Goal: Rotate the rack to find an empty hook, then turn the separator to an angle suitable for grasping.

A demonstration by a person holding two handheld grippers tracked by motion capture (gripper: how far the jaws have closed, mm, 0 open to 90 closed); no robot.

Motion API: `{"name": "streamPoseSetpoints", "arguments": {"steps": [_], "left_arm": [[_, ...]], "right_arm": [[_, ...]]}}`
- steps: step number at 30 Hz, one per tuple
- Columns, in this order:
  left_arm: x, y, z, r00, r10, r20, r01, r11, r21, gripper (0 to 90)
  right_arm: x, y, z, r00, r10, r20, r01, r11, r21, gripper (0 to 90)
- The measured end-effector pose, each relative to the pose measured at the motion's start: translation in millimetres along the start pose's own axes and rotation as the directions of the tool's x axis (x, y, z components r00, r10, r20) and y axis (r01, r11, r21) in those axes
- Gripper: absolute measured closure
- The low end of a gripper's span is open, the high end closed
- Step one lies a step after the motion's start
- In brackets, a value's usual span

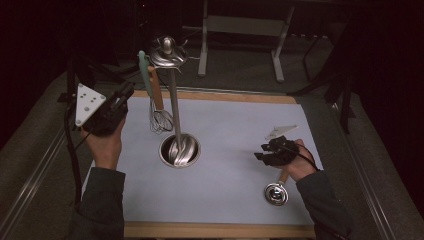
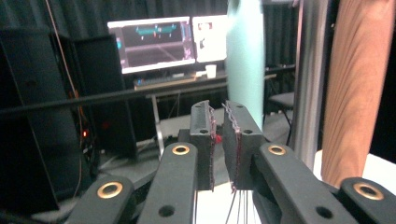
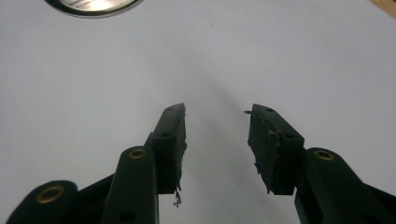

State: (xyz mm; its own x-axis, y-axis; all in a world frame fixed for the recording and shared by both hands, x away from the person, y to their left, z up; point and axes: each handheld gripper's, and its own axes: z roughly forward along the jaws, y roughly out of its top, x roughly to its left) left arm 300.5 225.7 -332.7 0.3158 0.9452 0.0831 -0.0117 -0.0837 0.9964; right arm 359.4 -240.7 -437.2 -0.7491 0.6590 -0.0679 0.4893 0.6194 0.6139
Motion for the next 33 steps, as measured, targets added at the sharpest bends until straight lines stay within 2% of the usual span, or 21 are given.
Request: {"name": "streamPoseSetpoints", "arguments": {"steps": [4, 8, 15, 20, 23, 27, 29, 33], "left_arm": [[4.2, -19.2, -2.6, 0.9998, -0.022, -0.001, 0.022, 0.9994, 0.028, 80.4], [6.4, -40.4, -5.1, 0.9990, -0.045, -0.004, 0.046, 0.9969, 0.064, 79.1], [8.9, -82.9, -10.0, 0.9967, -0.078, -0.020, 0.080, 0.9860, 0.146, 75.8], [7.3, -116.2, -16.2, 0.9944, -0.103, -0.024, 0.105, 0.9709, 0.215, 73.1], [3.4, -137.5, -19.9, 0.9928, -0.118, -0.024, 0.120, 0.9584, 0.259, 72.8], [-2.3, -161.3, -23.9, 0.9917, -0.127, -0.018, 0.127, 0.9418, 0.312, 72.6], [-4.4, -169.5, -24.9, 0.9922, -0.123, -0.018, 0.122, 0.9350, 0.333, 72.6], [-5.7, -180.8, -28.1, 0.9920, -0.125, -0.022, 0.124, 0.9248, 0.360, 72.6]], "right_arm": [[-3.1, -6.9, -0.7, 0.9996, 0.028, 0.007, -0.028, 1.000, 0.008, 55.6], [-1.6, -13.9, -0.7, 0.9991, 0.027, 0.031, -0.028, 0.999, 0.040, 54.6], [-1.1, -30.6, -5.3, 0.9972, 0.036, 0.066, -0.040, 0.997, 0.071, 53.4], [-11.6, -49.3, -8.0, 0.9932, 0.078, 0.087, -0.086, 0.991, 0.100, 54.6], [-16.7, -62.4, -9.8, 0.9907, 0.097, 0.095, -0.108, 0.988, 0.112, 61.7], [-23.4, -79.7, -9.9, 0.9833, 0.101, 0.152, -0.123, 0.981, 0.148, 78.8], [-27.3, -87.4, -9.6, 0.9773, 0.122, 0.173, -0.151, 0.974, 0.166, 83.5], [-37.6, -99.2, -4.8, 0.9608, 0.148, 0.234, -0.198, 0.959, 0.203, 85.2]]}}
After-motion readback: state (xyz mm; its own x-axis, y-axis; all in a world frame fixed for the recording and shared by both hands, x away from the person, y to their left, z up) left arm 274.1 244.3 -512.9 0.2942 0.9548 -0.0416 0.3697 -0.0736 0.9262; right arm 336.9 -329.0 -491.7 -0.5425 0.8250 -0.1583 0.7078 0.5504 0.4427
